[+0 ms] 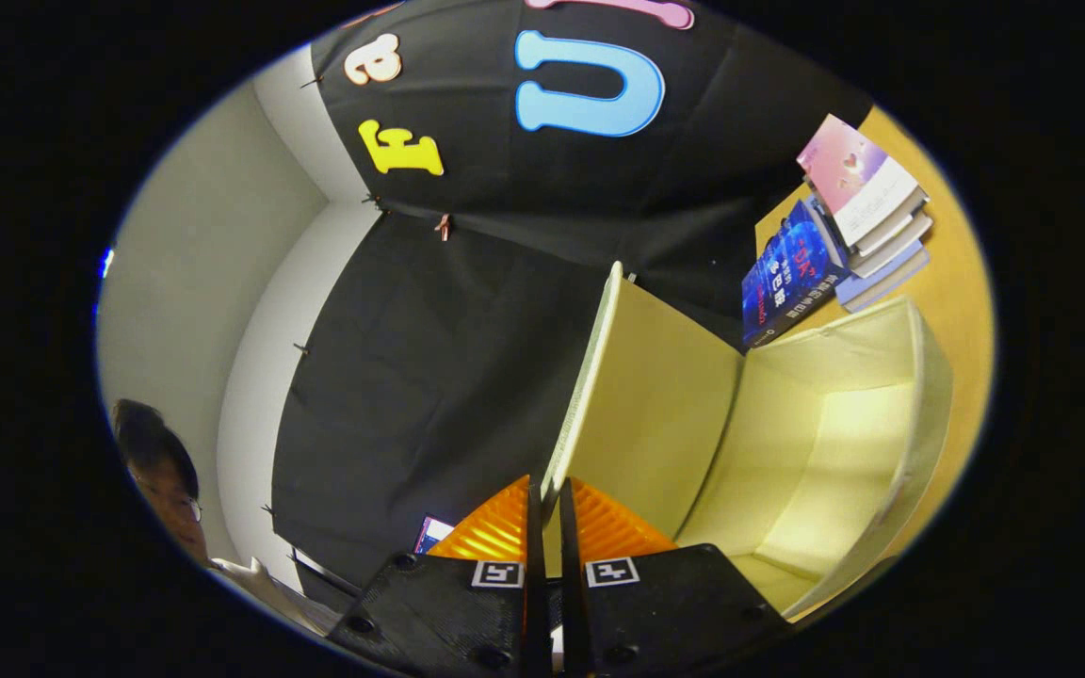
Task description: Open the storage box then place both shoes into the box .Put the left shoe in first, then the right shoe, with the right side of both shoes facing outward in a uniform manner.
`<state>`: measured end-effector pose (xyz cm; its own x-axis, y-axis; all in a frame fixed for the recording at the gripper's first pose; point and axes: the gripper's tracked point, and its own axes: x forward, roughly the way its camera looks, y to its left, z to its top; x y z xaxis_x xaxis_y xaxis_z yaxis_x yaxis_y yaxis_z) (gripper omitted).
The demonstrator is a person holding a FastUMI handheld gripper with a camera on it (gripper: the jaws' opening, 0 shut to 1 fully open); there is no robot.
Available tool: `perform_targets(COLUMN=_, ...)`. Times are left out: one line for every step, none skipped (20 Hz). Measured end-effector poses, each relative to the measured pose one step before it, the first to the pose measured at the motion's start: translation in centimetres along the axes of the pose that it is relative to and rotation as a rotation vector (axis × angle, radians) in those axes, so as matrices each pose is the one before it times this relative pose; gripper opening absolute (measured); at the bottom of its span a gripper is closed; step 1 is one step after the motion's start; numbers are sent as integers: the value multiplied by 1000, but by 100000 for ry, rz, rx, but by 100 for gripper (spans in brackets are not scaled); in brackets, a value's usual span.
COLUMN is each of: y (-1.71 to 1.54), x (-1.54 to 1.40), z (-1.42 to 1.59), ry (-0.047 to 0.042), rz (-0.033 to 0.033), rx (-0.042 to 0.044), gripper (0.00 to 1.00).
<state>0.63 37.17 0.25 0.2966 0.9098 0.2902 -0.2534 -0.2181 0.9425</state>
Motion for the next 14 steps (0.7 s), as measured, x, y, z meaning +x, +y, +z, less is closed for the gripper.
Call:
perform_targets(y=225, x=997, z=-275, ry=1678, rz=-605, rx=-821, gripper=9)
perform_targets(y=95, x=1062, z=-293, ry=1722, rz=-406, rx=-812, gripper=9)
perform_targets(y=122, x=933, z=-267, ry=1433, rz=-505, rx=-613, gripper=9)
perform_targets(y=155, x=1097, z=-116, ry=1036, rz=-241, rx=-77, gripper=9)
perform_targets(y=-12, x=1046, z=-109, ry=588, rz=-534, rx=-318, gripper=9)
perform_targets(y=-20, x=1010, z=-51, ry=690, rz=-721, rx=-258, gripper=9)
perform_targets(y=-113, x=1024, z=-294, ry=1041, rz=-1232, rx=-562, gripper=9)
perform_targets(y=-173, x=1022, z=-330, ry=957, rz=-1335, rx=-844, gripper=9)
perform_targets(y=-90, x=1056, z=-369, ry=1331, rz=-1251, rx=-745, gripper=10)
perform_targets(y=-197, x=882, z=-329, ry=964, rz=-1585, rx=-635, gripper=9)
perform_targets(y=-310, x=857, z=-385, ry=960, rz=-1759, rx=-442, gripper=9)
perform_targets(y=-108, x=815, z=-450, ry=982, rz=-1283, rx=258, gripper=9)
perform_targets(y=-1032, x=930, z=-93, ry=108, rz=-6291, rx=-1893, gripper=9)
perform_targets(y=-1386, x=265, z=-574, ry=967, rz=-5291, rx=-1948, gripper=19)
